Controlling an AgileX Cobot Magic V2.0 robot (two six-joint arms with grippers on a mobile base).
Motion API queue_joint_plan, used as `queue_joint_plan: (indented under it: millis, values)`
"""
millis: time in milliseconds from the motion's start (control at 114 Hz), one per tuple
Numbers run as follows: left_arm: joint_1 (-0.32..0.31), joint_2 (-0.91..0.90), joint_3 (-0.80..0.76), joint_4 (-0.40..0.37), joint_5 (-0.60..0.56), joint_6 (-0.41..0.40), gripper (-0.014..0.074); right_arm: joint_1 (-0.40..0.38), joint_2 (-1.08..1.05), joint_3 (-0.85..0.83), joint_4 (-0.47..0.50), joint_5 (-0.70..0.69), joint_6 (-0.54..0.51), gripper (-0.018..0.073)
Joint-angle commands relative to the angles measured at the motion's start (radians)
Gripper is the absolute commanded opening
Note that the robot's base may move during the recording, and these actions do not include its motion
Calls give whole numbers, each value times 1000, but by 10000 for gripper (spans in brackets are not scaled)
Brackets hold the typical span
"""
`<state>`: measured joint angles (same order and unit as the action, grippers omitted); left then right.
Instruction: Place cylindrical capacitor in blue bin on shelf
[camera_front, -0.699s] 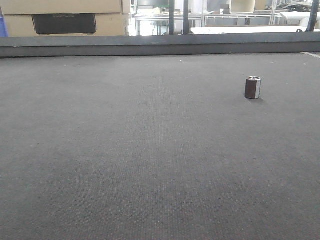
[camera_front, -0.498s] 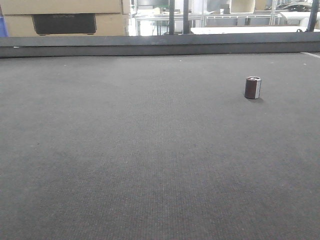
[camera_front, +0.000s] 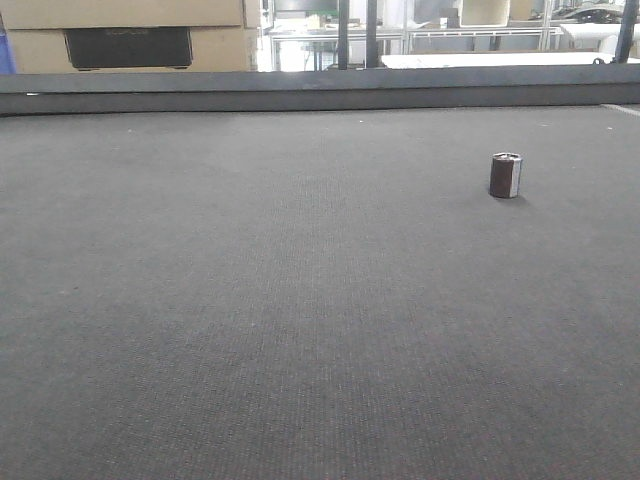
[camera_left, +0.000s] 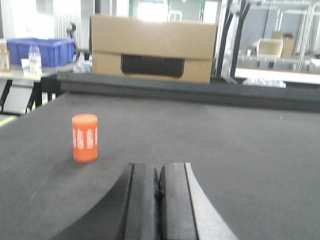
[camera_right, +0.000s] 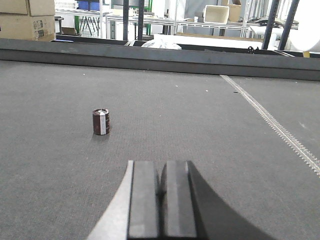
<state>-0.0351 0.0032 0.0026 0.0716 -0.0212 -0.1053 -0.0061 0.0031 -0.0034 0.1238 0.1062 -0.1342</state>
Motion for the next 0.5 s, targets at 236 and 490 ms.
queue_joint_plan:
  millis: [236, 490]
  values:
    - [1, -3, -28, -6, -133, 1, -111, 1, -3, 3, 64, -267, 2, -153]
    - [1, 83, -401, 7, 186, 1, -109, 1, 59, -420, 135, 16, 2, -153]
